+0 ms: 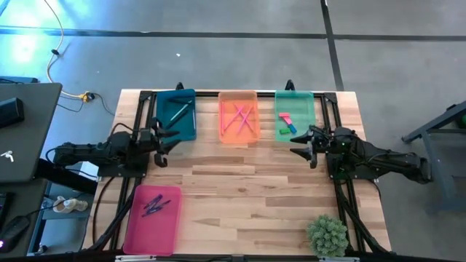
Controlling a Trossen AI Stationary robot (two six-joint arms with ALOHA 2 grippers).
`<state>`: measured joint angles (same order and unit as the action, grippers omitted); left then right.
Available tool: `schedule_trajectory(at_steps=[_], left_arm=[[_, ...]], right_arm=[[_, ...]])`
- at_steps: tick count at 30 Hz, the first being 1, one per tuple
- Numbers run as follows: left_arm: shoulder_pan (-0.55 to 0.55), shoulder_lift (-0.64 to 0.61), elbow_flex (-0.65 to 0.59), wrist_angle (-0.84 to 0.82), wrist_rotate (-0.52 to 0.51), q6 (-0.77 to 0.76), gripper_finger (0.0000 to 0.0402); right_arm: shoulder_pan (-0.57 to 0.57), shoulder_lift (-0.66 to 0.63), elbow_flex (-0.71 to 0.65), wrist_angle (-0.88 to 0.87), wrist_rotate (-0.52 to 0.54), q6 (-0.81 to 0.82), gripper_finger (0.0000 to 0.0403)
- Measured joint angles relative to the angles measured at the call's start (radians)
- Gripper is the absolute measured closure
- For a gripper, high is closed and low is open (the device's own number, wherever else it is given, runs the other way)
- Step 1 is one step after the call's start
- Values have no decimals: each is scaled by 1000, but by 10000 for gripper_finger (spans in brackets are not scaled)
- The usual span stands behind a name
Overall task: Sort crayons/erasers/pens/pencils in bins
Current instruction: Return to Home Position
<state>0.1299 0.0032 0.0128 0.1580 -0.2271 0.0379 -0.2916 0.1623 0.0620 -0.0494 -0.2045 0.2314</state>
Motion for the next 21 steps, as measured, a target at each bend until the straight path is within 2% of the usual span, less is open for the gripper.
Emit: schedule_trajectory(at_steps=[7, 21], left_arm=[[0, 0, -1, -107, -24, -24, 264], [0, 12, -1, -111, -23, -26, 264]], right_arm=[[0, 0, 0, -7, -2, 4, 185], [0, 0, 0, -7, -1, 4, 185]])
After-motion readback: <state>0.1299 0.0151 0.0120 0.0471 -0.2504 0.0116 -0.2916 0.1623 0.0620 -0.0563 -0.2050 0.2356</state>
